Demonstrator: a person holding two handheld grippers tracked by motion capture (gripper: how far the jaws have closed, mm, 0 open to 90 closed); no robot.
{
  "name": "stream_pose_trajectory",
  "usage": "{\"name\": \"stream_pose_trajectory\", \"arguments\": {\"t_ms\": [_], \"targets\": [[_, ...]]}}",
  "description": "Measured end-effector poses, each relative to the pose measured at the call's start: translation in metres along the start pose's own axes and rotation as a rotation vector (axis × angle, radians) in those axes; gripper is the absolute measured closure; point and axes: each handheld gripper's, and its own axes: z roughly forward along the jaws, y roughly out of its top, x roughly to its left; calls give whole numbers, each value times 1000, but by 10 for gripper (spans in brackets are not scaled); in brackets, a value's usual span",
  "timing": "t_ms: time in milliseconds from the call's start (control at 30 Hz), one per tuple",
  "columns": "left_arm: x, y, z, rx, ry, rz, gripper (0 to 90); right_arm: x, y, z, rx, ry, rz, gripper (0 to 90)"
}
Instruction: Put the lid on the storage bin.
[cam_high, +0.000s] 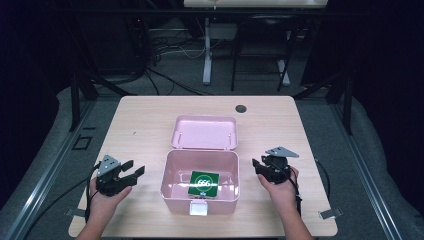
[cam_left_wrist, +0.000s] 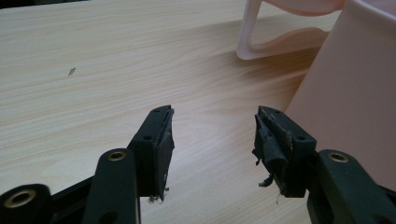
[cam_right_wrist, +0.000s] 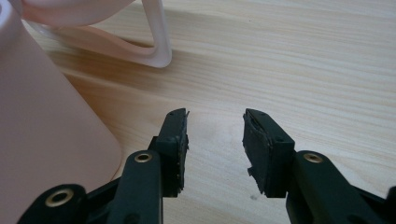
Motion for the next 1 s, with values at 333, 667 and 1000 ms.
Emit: {"name": "stream_pose_trajectory", "arguments": {"t_ms": [333, 667, 1000], "targets": [[0, 5, -4, 10, -34, -56, 569, -7, 3, -3, -34, 20, 76, 614], [-14, 13, -8, 10, -89, -41, 587, -6, 14, -16, -26, 79, 95, 608], [-22, 27, -18, 16, -137, -19, 590, 9, 28, -29, -48, 93, 47, 591]]}}
